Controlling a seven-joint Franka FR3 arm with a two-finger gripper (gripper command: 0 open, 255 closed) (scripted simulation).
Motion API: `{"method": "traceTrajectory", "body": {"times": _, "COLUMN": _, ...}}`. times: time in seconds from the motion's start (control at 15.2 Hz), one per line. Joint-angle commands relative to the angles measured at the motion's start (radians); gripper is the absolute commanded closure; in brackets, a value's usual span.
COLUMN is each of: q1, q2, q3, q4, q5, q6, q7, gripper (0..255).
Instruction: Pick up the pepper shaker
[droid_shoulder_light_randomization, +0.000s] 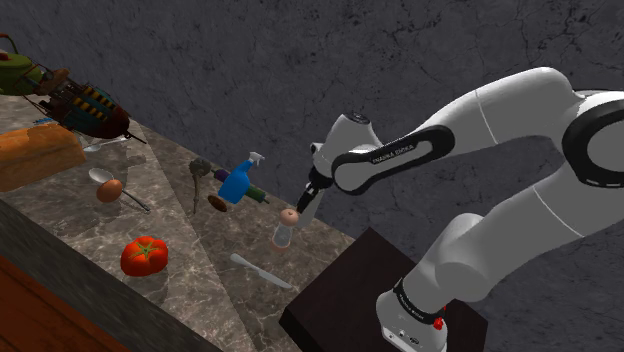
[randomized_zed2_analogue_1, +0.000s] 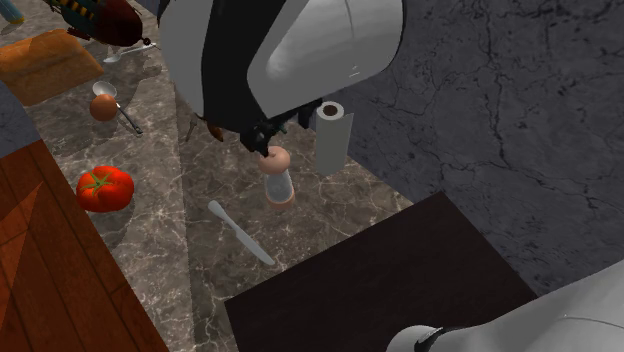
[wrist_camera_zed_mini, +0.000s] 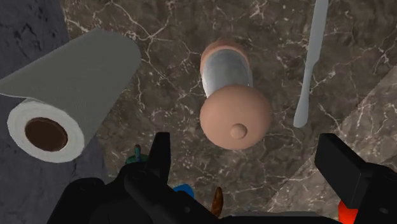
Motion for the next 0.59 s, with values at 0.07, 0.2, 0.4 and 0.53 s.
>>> {"method": "traceTrajectory", "body": {"times": 0.07, "q1": 0.020, "q2": 0.140, "q3": 0.000, "q4": 0.007, "q5": 0.033, "q6": 0.147, "q7": -0.022, "gripper": 0}}
{"method": "traceTrajectory", "body": {"times": 0.2, "q1": 0.026, "q2": 0.190, "q3": 0.001, "q4": 0.017, "q5": 0.050, "q6": 0.193, "q7": -0.035, "gripper": 0}}
{"method": "traceTrajectory", "body": {"times": 0.4, "q1": 0.027, "q2": 0.240, "q3": 0.002, "q4": 0.015, "q5": 0.058, "q6": 0.244, "q7": -0.042, "gripper": 0}}
{"method": "traceTrajectory", "body": {"times": 0.53, "q1": 0.028, "q2": 0.274, "q3": 0.003, "q4": 0.016, "q5": 0.065, "q6": 0.277, "q7": -0.048, "gripper": 0}}
